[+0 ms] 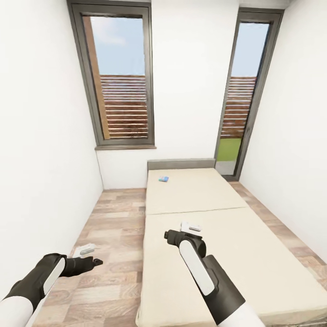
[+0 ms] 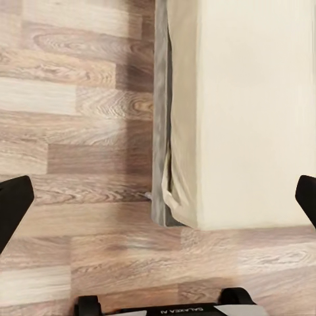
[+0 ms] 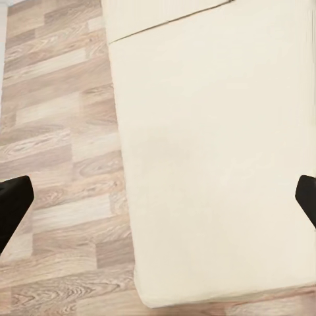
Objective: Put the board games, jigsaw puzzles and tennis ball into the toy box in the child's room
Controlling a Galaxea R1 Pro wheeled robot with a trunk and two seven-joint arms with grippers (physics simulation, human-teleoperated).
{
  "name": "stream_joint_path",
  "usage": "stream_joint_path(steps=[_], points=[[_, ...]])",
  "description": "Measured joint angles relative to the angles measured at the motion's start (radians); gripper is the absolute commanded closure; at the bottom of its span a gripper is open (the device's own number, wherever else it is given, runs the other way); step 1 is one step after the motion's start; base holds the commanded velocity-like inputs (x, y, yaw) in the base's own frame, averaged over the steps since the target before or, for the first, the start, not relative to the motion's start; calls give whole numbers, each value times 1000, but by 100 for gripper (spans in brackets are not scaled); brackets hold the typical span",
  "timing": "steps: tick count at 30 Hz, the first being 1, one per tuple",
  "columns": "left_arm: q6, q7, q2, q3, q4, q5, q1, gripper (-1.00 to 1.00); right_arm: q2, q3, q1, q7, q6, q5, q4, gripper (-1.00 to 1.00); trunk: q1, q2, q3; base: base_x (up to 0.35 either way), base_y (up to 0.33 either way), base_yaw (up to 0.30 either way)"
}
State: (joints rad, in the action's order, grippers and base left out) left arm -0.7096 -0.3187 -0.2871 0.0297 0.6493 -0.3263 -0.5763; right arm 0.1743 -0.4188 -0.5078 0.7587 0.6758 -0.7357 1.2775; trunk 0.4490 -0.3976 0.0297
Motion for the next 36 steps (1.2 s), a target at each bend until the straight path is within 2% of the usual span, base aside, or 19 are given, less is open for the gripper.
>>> stream_joint_path(steps=[25,36], points=[[1,0,-1,0,0,0,0,-100,0,-1,-1,0,-1,-1,-3,-100,0,0,-3,26,44,-270],[3,0,-1,0,0,0,0,-100,0,-2,0,0,-12,0,-1,-100,0,0,2,51,82,-71]])
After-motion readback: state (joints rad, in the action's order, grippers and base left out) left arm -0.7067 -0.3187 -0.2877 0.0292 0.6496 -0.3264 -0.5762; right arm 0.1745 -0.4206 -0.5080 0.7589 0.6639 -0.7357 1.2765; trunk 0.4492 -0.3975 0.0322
